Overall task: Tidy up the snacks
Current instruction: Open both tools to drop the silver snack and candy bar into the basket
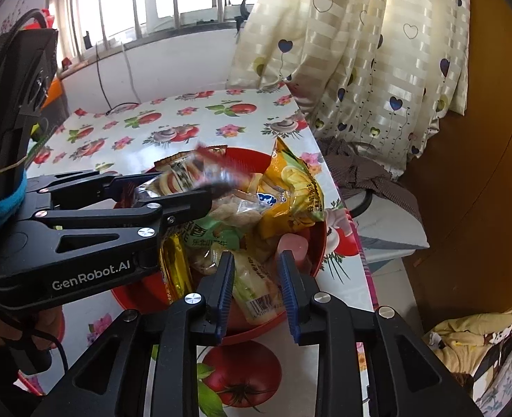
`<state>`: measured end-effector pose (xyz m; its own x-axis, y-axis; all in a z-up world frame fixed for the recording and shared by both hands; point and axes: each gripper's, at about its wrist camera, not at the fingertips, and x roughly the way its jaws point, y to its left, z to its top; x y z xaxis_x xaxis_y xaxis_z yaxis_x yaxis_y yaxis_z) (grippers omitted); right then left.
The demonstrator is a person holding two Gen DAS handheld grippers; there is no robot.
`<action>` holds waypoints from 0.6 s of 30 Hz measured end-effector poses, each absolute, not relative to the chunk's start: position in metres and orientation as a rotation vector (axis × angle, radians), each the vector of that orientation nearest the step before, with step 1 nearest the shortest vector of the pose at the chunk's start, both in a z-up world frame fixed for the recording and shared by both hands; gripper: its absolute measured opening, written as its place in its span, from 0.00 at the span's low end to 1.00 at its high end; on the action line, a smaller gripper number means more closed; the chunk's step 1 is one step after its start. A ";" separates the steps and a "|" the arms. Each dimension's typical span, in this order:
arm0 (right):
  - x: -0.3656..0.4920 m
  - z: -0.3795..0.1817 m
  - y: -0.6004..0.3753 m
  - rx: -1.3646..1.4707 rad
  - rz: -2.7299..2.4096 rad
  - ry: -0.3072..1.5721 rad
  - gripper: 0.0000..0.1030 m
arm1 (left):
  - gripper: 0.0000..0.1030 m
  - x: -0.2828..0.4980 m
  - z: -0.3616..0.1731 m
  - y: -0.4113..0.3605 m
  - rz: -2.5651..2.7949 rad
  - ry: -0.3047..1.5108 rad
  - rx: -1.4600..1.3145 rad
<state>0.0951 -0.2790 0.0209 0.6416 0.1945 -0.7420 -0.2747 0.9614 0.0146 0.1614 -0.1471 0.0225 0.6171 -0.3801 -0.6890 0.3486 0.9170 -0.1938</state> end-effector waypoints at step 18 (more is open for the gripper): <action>0.087 0.022 -0.274 -0.106 0.267 0.831 0.30 | 0.51 0.137 0.028 -0.125 -0.375 0.793 -0.071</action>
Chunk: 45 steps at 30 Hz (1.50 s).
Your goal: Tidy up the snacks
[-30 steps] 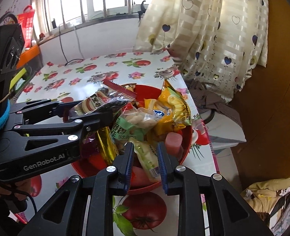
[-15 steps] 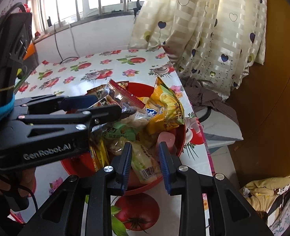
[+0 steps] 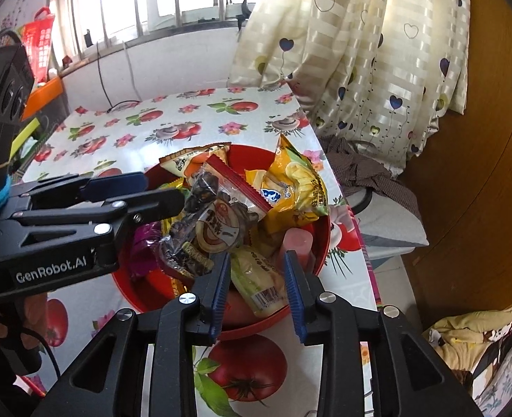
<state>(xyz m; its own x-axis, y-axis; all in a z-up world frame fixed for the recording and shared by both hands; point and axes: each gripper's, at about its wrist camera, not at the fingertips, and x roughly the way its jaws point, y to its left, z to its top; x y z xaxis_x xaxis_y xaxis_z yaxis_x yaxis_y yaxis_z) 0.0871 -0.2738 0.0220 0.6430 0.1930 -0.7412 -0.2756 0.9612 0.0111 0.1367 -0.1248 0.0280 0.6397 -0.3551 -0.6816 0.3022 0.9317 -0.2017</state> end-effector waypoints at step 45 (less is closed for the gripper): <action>0.031 0.020 -0.218 -0.141 0.307 0.818 0.45 | 0.51 0.054 0.011 -0.081 -0.260 0.800 -0.066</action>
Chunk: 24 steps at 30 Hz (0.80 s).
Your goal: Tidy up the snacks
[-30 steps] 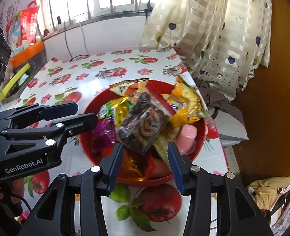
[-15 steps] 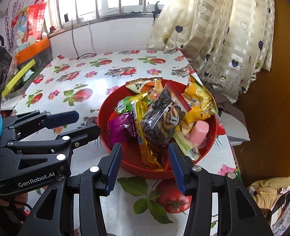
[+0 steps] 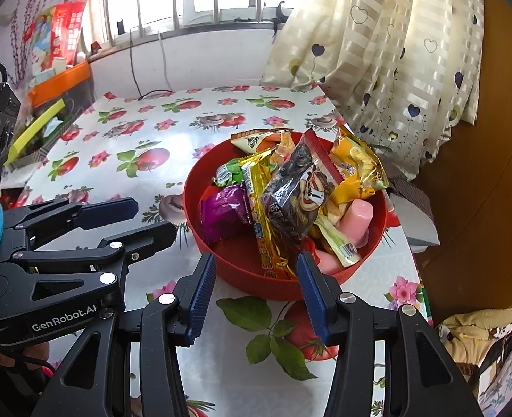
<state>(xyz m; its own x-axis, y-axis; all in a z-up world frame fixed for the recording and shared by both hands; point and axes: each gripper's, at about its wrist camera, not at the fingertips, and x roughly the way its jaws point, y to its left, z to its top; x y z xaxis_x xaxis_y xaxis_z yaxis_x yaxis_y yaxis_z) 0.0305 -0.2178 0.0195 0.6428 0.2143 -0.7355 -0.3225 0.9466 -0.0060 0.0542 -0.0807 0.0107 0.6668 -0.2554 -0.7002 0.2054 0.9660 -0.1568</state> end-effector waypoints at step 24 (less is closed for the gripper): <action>0.025 0.010 -0.222 -0.138 0.290 0.832 0.45 | 0.51 0.053 0.006 -0.089 -0.256 0.807 -0.030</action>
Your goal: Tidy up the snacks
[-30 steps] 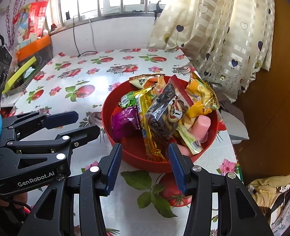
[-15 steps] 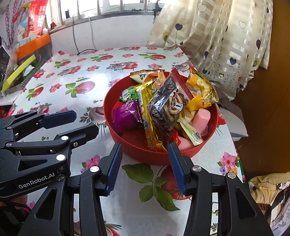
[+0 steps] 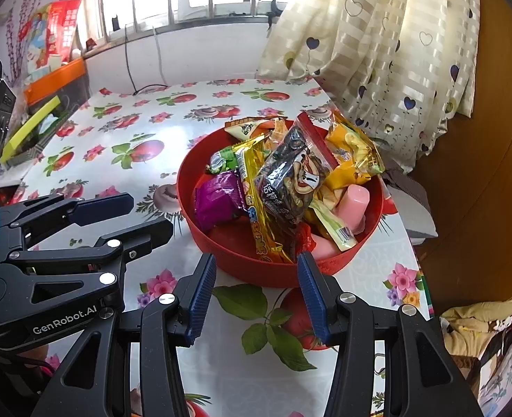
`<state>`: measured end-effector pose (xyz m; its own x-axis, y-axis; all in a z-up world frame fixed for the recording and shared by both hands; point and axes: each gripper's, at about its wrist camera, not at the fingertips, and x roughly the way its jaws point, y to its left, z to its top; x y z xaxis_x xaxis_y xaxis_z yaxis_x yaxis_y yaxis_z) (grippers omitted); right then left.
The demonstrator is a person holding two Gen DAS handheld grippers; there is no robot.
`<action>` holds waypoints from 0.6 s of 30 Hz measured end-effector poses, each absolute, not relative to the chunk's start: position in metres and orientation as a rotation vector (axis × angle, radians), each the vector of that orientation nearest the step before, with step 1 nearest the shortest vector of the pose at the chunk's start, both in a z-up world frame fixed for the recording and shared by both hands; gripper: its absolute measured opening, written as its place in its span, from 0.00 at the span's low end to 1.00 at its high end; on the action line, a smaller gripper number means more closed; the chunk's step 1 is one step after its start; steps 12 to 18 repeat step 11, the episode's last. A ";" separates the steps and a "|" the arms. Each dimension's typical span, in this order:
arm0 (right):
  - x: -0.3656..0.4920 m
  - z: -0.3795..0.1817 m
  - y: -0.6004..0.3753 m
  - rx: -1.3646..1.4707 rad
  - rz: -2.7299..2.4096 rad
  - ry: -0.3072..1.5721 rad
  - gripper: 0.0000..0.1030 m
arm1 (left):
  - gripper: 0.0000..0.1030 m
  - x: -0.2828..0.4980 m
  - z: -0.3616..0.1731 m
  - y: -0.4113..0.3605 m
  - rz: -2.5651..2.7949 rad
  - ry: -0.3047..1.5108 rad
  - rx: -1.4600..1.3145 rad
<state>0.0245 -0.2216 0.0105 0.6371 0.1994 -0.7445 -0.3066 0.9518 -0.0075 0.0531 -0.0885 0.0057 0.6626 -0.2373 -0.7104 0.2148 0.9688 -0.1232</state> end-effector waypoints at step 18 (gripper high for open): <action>0.025 0.009 -0.226 -0.128 0.289 0.830 0.45 | 0.49 0.054 0.007 -0.094 -0.262 0.780 -0.012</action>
